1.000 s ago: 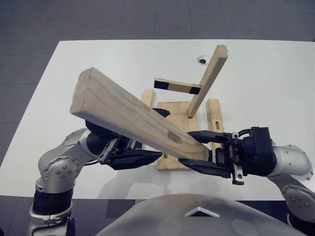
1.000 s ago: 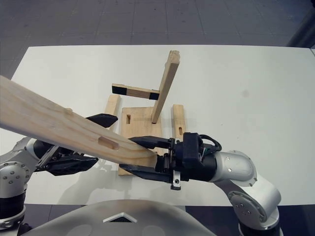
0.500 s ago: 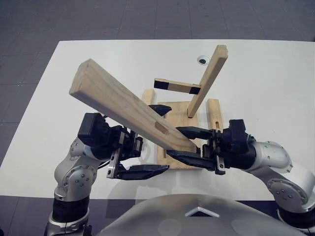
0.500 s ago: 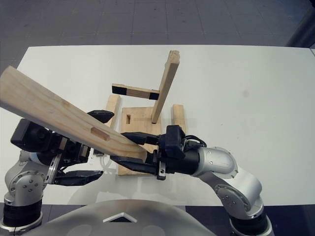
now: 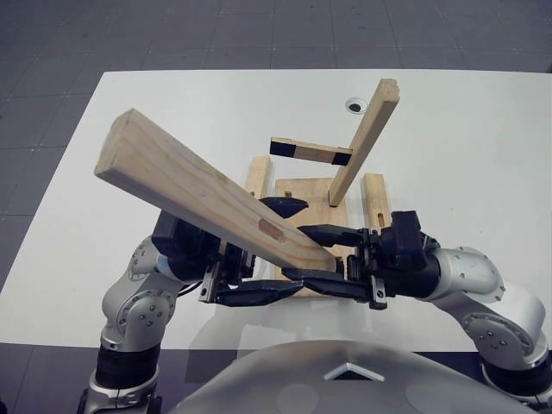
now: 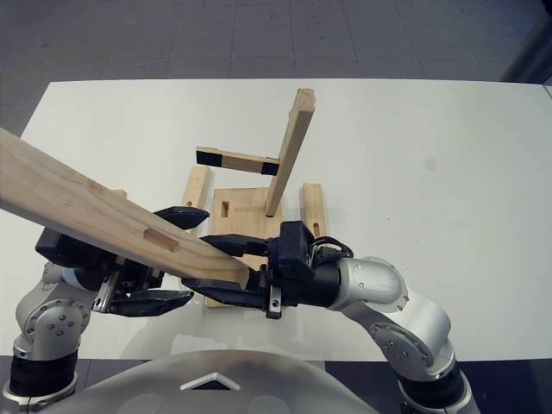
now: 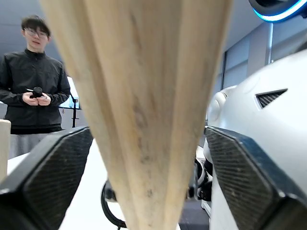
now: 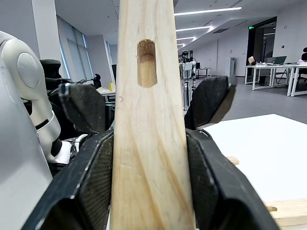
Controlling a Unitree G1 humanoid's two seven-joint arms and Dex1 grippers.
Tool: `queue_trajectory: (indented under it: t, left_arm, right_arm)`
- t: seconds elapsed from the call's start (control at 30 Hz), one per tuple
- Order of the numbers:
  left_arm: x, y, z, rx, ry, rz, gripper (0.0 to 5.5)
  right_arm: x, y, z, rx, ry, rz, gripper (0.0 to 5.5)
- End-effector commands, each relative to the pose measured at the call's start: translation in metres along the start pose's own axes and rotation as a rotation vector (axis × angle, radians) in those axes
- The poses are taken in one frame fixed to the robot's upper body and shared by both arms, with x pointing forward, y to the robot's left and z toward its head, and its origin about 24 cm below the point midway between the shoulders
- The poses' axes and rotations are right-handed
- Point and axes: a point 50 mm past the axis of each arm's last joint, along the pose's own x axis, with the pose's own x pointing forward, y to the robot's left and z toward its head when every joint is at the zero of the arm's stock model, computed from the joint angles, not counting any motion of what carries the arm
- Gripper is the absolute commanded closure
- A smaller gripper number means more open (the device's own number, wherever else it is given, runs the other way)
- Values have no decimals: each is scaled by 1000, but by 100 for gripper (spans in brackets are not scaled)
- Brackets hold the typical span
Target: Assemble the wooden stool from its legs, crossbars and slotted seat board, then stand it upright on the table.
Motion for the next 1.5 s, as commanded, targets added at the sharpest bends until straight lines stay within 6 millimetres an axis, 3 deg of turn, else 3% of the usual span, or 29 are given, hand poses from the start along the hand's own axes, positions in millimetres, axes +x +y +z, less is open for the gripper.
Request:
queue_trajectory:
  t: [0.03, 0.37, 0.77, 1.3, 1.5]
  left_arm:
    - [2, 8, 7, 52, -45, 46, 195]
    - [3, 5, 5, 51, -44, 34, 331]
    - [3, -9, 3, 26, 19, -103, 344]
    - [-15, 3, -3, 42, 199, -54, 344]
    - [-11, 0, -2, 50, 199, -69, 344]
  right_arm:
    - [2, 2, 4, -19, -11, 18, 345]
    - [3, 3, 3, 1, -11, 21, 345]
    - [-3, -6, 1, 146, -29, 55, 345]
    - [-11, -10, 9, 124, -1, 21, 345]
    - [-9, -5, 6, 71, 49, 52, 345]
